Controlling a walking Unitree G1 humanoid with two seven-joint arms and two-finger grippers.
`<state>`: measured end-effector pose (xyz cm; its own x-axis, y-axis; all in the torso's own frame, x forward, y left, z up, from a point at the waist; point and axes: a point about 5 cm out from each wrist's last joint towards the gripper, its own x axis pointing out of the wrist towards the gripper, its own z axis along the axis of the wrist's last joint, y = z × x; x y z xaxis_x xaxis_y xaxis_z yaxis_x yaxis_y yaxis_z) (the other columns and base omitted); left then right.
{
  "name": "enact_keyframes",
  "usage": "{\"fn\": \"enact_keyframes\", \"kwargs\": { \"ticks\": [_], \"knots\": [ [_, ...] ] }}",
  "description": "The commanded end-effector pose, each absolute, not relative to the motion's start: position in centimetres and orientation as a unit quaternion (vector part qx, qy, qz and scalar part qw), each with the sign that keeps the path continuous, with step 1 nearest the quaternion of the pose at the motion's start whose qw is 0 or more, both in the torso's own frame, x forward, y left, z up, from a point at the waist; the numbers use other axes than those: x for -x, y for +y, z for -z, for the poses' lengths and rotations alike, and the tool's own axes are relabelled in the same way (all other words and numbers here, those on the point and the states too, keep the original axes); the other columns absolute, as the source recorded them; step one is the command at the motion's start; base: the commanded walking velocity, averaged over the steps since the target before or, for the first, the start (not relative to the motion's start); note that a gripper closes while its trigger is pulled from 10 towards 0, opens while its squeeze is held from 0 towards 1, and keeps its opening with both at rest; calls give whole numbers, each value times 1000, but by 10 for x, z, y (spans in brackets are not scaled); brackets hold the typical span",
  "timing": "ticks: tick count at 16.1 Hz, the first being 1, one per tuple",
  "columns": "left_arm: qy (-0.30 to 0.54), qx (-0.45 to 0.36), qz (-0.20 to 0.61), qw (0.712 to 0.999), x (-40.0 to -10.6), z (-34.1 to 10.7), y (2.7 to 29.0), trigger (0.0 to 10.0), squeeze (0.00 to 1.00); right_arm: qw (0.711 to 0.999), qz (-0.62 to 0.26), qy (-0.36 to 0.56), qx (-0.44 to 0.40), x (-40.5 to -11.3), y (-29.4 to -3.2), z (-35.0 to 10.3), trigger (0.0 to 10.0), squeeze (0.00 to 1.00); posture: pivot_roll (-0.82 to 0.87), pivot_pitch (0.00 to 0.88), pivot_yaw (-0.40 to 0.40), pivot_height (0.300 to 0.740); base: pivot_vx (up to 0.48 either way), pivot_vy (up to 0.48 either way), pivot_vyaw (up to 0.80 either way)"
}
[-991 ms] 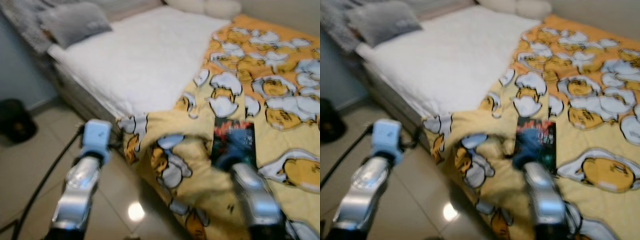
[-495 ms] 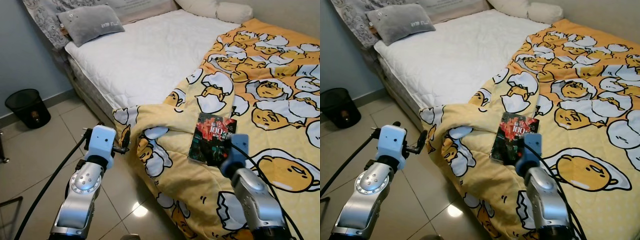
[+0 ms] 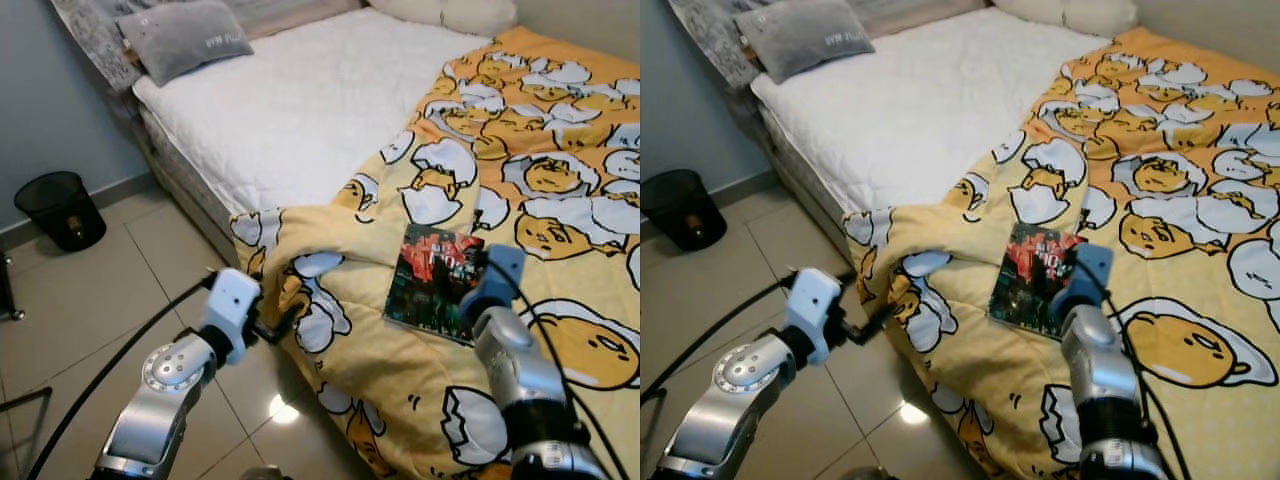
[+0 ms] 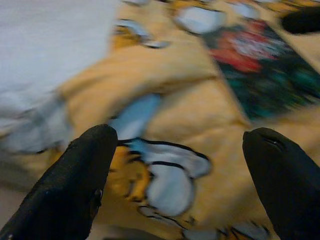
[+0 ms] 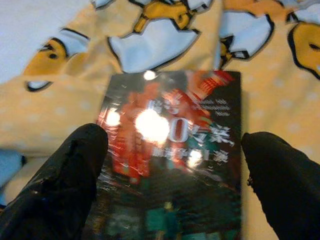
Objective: Clean up the room
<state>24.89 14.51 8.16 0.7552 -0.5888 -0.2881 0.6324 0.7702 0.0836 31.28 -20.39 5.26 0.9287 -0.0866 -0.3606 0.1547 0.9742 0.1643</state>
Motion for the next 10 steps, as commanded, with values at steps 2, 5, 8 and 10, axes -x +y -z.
{"fn": "enact_keyframes", "kwargs": {
  "ticks": [2, 5, 8, 10],
  "knots": [
    [135, -98, 377, 911, -250, -84, 148, 10000, 867, 973, 68, 193, -105, -316, -217, -48, 10000, 0, 134, 0, 73, 740, 0, 0, 0],
    [147, -110, 422, 888, -248, -89, 153, 10000, 867, 954, 63, 237, -170, -308, -241, -32, 10000, 0, 156, 0, 78, 740, 0, 0, 0],
    [154, -104, 443, 877, -241, -92, 156, 10000, 871, 935, 48, 233, -265, -303, -252, -27, 10000, 0, 174, 0, 86, 740, 0, 0, 0],
    [157, -101, 447, 875, -237, -94, 156, 10000, 867, 921, 31, 220, -320, -300, -254, -26, 10000, 0, 185, 0, 88, 740, 0, 0, 0]
  ]
}}
